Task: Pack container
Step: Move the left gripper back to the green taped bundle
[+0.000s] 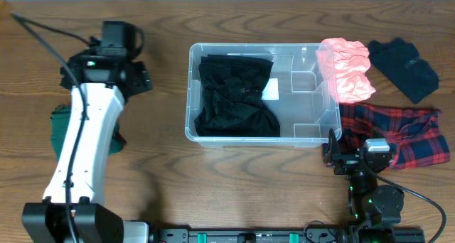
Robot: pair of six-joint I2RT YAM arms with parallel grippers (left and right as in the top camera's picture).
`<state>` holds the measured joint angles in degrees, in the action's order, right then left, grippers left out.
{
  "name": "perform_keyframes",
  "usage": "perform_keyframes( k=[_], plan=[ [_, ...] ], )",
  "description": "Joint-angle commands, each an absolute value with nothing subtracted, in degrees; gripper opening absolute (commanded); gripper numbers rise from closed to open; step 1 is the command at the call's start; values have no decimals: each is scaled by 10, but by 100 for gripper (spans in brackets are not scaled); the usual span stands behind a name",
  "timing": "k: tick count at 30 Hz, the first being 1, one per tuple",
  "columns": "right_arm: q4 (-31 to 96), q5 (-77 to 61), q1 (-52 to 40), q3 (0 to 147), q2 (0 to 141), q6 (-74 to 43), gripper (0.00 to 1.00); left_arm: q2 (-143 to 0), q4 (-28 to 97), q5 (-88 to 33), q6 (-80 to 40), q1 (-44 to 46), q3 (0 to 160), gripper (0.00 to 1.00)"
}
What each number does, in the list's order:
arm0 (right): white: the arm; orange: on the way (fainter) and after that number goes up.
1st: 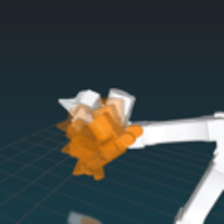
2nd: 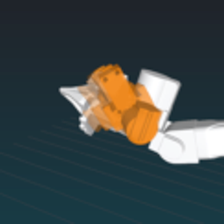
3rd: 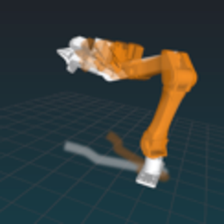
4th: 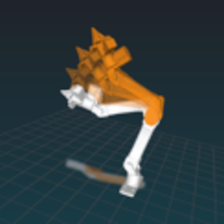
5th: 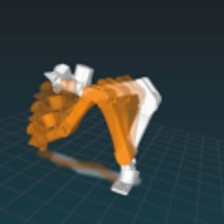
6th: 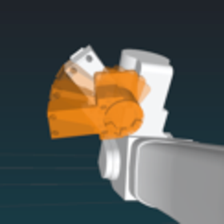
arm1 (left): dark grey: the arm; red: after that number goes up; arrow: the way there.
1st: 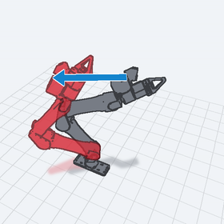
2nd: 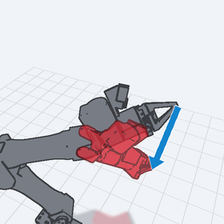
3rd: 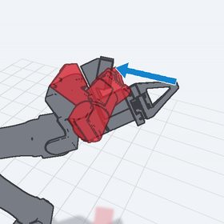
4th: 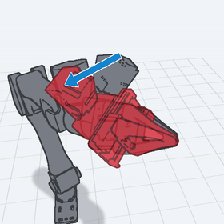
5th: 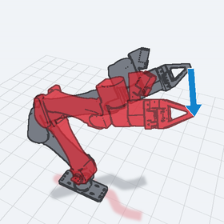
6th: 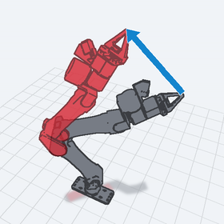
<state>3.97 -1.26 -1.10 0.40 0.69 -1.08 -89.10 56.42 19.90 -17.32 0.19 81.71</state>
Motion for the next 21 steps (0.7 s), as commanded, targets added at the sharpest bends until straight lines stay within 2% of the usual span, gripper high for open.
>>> perform_keyframes(
  k=[1,7,21],
  plan=[
    [42,-9,-15,3,4,-17,99,-887,573,209,-210,-29,793,99],
    [42,-9,-15,3,4,-17,99,-887,571,209,-256,-67,732,98],
    [42,-9,-15,3,4,-17,99,-887,437,207,-251,-129,582,98]
  ],
)
